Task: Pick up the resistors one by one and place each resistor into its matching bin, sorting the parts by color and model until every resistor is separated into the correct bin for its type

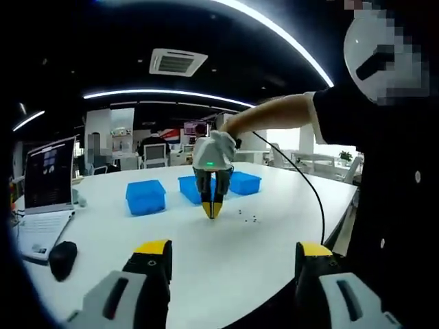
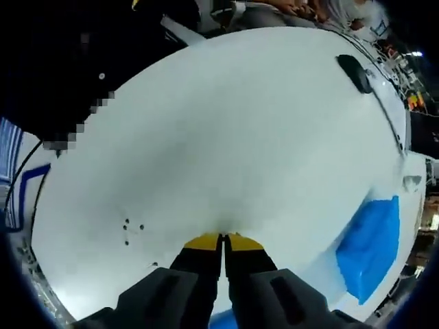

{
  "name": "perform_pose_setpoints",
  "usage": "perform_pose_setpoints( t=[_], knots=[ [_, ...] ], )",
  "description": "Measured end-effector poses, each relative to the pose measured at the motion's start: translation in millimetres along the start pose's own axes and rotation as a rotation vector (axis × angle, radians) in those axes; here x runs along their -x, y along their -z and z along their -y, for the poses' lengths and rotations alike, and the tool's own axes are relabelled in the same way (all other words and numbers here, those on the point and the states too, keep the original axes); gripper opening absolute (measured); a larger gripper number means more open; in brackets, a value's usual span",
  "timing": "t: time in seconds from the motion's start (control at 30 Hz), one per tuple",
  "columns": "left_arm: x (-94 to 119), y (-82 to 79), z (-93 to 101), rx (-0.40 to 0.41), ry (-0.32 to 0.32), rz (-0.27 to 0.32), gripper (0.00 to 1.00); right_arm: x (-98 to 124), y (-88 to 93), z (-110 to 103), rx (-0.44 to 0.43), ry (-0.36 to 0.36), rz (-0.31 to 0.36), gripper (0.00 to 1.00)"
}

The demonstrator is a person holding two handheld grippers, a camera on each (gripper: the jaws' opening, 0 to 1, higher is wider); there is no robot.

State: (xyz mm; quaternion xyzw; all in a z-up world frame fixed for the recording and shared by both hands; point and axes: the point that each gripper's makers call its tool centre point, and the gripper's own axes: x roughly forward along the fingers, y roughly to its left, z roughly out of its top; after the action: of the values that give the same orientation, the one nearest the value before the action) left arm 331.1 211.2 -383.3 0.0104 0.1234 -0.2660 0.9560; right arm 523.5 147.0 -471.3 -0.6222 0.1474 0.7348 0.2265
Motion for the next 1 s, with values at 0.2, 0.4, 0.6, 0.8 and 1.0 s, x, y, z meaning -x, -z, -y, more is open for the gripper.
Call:
perform_pose_setpoints(
  t=[0.2,0.4,0.6,0.8,1.0],
  knots=[
    [-7,-3.8,1.6,-0.003,0.015,0.007,0.74,59,-16.5,3,-0.201,0.211,0.227,0.05],
    [-16,-12.8,1.5,-0.012,0.035,0.026,0.74,127,-14.0,-26,-0.489,0.425,0.56,0.05],
    [-28,-24.5,2.1,-0.034,0.066,0.046,0.74,163,8.3,-88,-0.724,0.679,0.759,0.05],
    [-37,-33.5,0.5,-0.041,0.074,0.063,0.74,192,33.3,-157,-0.978,1.068,0.866,0.05],
    [-42,-38.8,3.5,-0.047,0.074,0.066,0.74,194,31.4,-223,-1.155,1.405,0.952,0.05]
  ],
)
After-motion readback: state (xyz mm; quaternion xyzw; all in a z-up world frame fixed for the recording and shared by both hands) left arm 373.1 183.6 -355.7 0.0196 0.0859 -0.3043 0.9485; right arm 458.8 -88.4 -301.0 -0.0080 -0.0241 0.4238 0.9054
